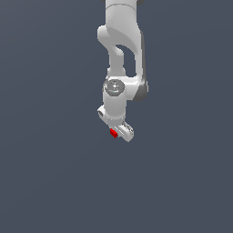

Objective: Pick up the red cube and move it to a goal position.

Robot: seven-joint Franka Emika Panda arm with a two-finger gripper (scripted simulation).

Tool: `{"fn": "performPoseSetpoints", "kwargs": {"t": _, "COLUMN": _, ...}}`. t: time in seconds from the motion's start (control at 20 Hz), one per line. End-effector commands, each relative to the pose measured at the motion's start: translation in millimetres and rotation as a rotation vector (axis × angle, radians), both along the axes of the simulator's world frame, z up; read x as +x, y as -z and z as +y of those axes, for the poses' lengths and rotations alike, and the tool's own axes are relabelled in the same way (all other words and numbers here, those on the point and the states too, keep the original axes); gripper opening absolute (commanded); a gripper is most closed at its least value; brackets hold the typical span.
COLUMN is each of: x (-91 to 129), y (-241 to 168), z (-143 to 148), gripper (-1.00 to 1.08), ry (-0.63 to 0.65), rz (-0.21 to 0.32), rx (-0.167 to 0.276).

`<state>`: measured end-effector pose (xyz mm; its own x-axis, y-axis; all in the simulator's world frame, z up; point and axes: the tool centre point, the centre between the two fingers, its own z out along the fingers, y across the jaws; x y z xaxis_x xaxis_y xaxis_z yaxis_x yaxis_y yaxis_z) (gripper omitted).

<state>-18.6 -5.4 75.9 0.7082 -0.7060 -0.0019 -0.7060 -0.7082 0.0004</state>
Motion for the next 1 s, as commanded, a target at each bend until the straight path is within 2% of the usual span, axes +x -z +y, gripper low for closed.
{"fn": "performPoseSetpoints", "kwargs": {"t": 0.0, "x": -11, "y": -18, "z": -13, "gripper": -1.0, "ry": 0.001, "rz": -0.001, "rx": 0.001}}
{"fn": "performPoseSetpoints", "kwargs": {"t": 0.5, "x": -53, "y": -87, "z": -64, "gripper": -1.0, "ry": 0.001, "rz": -0.001, "rx": 0.002}}
{"fn": "performPoseSetpoints", "kwargs": {"t": 0.95, "x": -72, "y": -121, "z": -90, "gripper": -1.0, "ry": 0.001, "rz": -0.002, "rx": 0.0}}
